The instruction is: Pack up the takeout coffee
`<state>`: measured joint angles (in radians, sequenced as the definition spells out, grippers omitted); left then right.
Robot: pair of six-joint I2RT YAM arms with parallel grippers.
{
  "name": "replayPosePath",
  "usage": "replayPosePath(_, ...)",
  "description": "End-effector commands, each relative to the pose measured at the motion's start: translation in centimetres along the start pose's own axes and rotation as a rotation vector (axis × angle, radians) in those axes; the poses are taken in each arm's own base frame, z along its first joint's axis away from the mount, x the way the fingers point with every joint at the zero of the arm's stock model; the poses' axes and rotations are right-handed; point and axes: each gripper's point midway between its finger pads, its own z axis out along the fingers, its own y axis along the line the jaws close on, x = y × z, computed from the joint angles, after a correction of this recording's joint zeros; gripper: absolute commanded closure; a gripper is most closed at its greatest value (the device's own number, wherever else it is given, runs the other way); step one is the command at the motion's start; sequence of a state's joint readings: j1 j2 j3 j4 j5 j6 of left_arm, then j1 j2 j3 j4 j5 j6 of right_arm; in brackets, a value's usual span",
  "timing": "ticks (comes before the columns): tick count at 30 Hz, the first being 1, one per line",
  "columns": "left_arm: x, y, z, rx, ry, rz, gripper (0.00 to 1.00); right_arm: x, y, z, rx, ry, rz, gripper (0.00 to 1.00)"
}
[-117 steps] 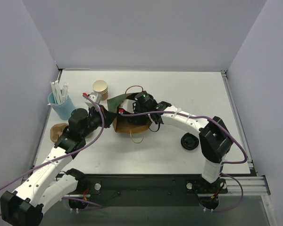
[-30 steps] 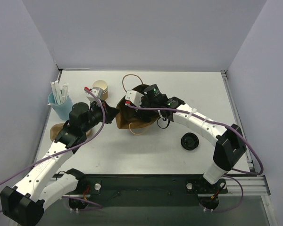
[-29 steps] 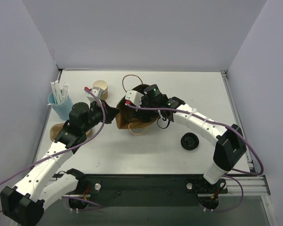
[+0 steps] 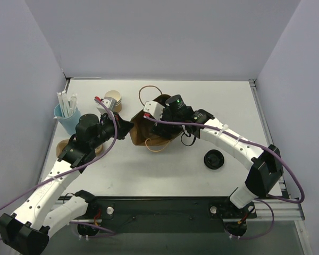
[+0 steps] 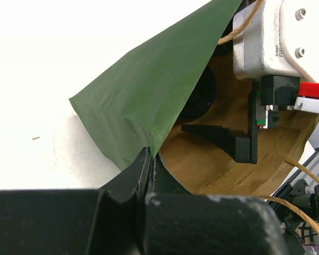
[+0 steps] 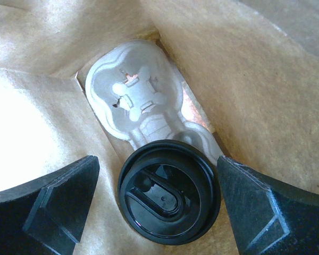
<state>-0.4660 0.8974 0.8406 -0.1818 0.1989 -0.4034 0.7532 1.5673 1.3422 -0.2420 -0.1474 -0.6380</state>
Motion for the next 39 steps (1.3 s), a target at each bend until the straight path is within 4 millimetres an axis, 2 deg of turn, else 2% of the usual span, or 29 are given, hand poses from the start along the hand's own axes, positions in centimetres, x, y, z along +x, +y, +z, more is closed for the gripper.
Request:
replayPosePath(1, -1.0, -0.3, -0.9, -0.005, -0.003, 0.037, 1.0, -1.2, -2.4, -1.6, 0.082, -0.044, 0.059, 0.0)
replayPosePath(12, -1.0, -0.1, -1.0, -0.018, 0.005, 0.06, 1.0, -2.0, -2.9, -1.0, 0.098, -0.057, 0.154, 0.0)
replayPosePath(17, -1.0, 0.1, -1.1, -0.029, 0.004, 0.064, 1.0, -2.5, -2.4, -0.9, 0.075, -0.074, 0.19, 0.0)
replayPosePath(31, -1.6, 0.0, -1.5, -0.038, -0.001, 0.082, 1.0, -1.9, -2.0, -1.4, 0.071, -0.059, 0.208, 0.01)
replayPosePath(39, -2.1, -0.1, -1.7, -0.041, -0.005, 0.104, 1.0, -3.2, -0.8, -2.1, -0.007, -0.113, 0.214, 0.13)
